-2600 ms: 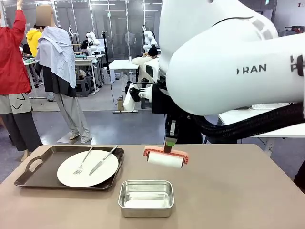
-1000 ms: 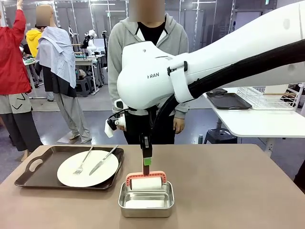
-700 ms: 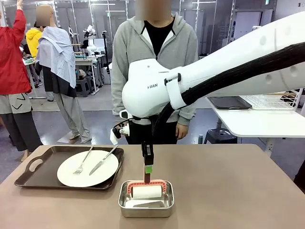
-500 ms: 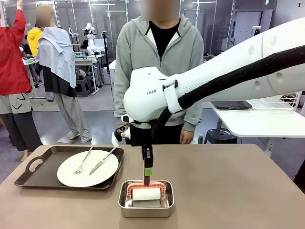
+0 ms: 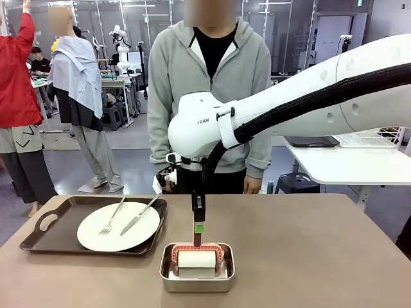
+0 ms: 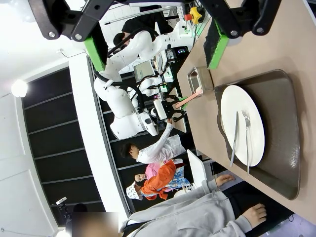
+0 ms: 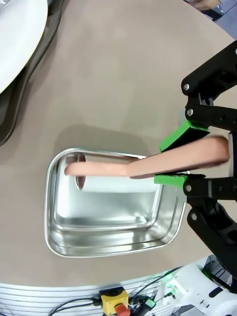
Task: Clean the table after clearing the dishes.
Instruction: Place the Lint Roller back on top of the Airtight Container.
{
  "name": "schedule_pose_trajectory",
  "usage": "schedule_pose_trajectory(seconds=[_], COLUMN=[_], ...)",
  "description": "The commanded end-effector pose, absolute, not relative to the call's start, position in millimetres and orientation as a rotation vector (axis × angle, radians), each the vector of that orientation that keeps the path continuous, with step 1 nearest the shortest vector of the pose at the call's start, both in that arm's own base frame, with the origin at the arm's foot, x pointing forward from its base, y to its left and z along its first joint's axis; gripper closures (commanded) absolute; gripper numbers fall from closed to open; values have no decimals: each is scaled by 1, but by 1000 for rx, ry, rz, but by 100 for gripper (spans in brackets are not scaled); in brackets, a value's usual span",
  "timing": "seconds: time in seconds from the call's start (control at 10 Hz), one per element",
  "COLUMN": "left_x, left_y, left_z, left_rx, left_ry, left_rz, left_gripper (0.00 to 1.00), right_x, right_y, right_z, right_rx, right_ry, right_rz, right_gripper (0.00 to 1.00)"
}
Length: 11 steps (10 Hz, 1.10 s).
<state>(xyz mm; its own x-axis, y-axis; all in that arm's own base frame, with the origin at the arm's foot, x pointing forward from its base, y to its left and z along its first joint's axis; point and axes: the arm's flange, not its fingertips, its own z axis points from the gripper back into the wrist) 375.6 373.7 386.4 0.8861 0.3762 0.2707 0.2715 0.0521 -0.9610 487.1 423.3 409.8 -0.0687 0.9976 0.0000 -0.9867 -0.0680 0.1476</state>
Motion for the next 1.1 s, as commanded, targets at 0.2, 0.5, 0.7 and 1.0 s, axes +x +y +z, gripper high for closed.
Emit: schedule_pose_trajectory(seconds=[0.2, 0.5, 0.7, 1.0], left_x=[373, 373, 373, 373], left_y=[375, 375, 375, 375], left_z=[387, 387, 387, 387], left_rx=[-1528, -1528, -1528, -1528], left_ry=[-518, -518, -518, -518], left_rz=[93, 93, 93, 93], left_gripper=[0, 0, 0, 0], right_x=[495, 497, 499, 502], right_y=[421, 419, 418, 418], right_z=[406, 409, 412, 410], right_rx=[85, 91, 92, 101], right_ry=[97, 63, 56, 73], right_rz=[1609, 1600, 1596, 1621], right_gripper=[0, 0, 0, 0])
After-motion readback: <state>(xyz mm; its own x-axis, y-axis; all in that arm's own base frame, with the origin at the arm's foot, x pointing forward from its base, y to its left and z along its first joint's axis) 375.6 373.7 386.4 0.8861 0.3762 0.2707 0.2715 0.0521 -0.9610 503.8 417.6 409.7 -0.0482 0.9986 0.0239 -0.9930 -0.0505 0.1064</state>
